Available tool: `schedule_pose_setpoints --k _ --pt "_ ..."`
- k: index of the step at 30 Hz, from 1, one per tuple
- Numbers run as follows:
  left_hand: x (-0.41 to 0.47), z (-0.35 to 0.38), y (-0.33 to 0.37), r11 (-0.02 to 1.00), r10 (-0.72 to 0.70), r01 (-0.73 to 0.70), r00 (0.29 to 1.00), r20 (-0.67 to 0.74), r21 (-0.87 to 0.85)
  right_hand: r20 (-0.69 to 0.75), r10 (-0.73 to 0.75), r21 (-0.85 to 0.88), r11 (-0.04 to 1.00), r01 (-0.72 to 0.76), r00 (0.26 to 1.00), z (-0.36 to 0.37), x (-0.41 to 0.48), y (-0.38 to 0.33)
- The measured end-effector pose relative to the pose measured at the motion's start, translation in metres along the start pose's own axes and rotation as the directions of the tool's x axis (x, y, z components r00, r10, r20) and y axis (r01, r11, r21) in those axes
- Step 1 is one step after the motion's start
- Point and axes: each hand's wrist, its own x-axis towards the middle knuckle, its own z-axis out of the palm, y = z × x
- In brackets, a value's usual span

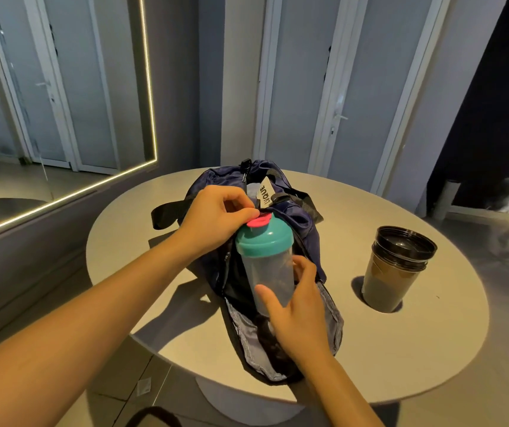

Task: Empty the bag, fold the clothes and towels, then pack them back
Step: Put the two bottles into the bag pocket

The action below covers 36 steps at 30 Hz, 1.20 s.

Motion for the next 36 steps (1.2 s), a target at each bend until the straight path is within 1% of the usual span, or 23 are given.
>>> schedule_pose_setpoints --k 2,5,8,10,13,16,18,20,23,24,25,26,28,29,31,33,36 --pt "0.008 -0.006 0.004 1.000 -0.011 0.011 1.000 -0.001 0.003 0.043 -0.003 0.072 0.997 0.000 0.999 -0.002 0.011 -0.004" --pt "0.013 -0.010 0.010 0.999 0.012 -0.013 1.000 0.028 0.037 0.111 -0.013 0.150 0.989 -0.004 0.994 0.003 0.022 -0.005" --pt "0.007 -0.005 0.009 0.997 0.036 -0.042 0.995 0.092 0.069 0.164 -0.009 0.151 0.988 -0.016 0.986 0.015 0.021 0.008" --pt "0.002 -0.001 0.003 0.996 0.033 -0.040 0.997 0.076 0.085 0.160 0.028 0.063 0.997 -0.039 0.987 0.024 0.018 0.012" --pt "0.000 0.001 -0.007 0.996 0.019 -0.019 1.000 0.008 0.082 0.103 0.082 -0.155 0.986 -0.065 0.991 0.031 0.014 0.007" --pt "0.001 0.005 -0.006 0.998 0.010 -0.010 1.000 0.001 0.065 0.064 0.089 -0.293 0.954 -0.067 0.994 0.034 0.012 0.002" --pt "0.005 0.005 -0.003 0.999 -0.021 0.020 1.000 0.009 0.037 0.045 0.077 -0.379 0.924 -0.054 0.996 0.036 0.014 0.005" --pt "0.009 0.003 -0.001 0.999 -0.049 0.049 0.998 0.034 -0.002 0.037 0.094 -0.436 0.897 -0.069 0.995 0.039 0.016 0.008" --pt "0.003 0.006 0.003 0.999 -0.039 0.040 0.997 0.070 -0.017 0.031 0.107 -0.422 0.903 -0.084 0.994 0.041 0.014 0.013" --pt "-0.002 0.006 0.004 0.999 -0.033 0.033 0.995 0.096 0.002 0.040 0.101 -0.407 0.910 -0.076 0.994 0.041 0.013 0.015" --pt "-0.007 0.006 0.003 0.998 -0.017 0.008 0.991 0.132 0.065 0.052 0.089 -0.392 0.918 -0.062 0.995 0.040 0.013 0.017" --pt "-0.011 0.005 0.000 0.984 0.017 -0.047 0.985 0.172 0.173 0.067 0.070 -0.379 0.924 -0.040 0.995 0.039 0.013 0.021" --pt "-0.017 0.003 -0.006 0.900 0.119 -0.198 0.969 0.218 0.387 0.116 0.020 -0.373 0.927 0.025 0.993 0.035 0.012 0.027" --pt "-0.020 0.002 -0.009 0.857 0.166 -0.250 0.962 0.219 0.451 0.143 0.000 -0.377 0.925 0.054 0.990 0.033 0.011 0.029" --pt "-0.023 0.003 -0.013 0.814 0.218 -0.299 0.952 0.215 0.498 0.158 -0.010 -0.387 0.919 0.071 0.987 0.032 0.010 0.030" --pt "-0.025 0.005 -0.016 0.812 0.228 -0.308 0.949 0.217 0.495 0.126 -0.011 -0.443 0.894 0.066 0.992 0.034 0.010 0.025" --pt "-0.026 0.005 -0.022 0.849 0.194 -0.263 0.962 0.192 0.459 0.107 0.023 -0.608 0.793 0.047 0.994 0.041 0.017 0.016"
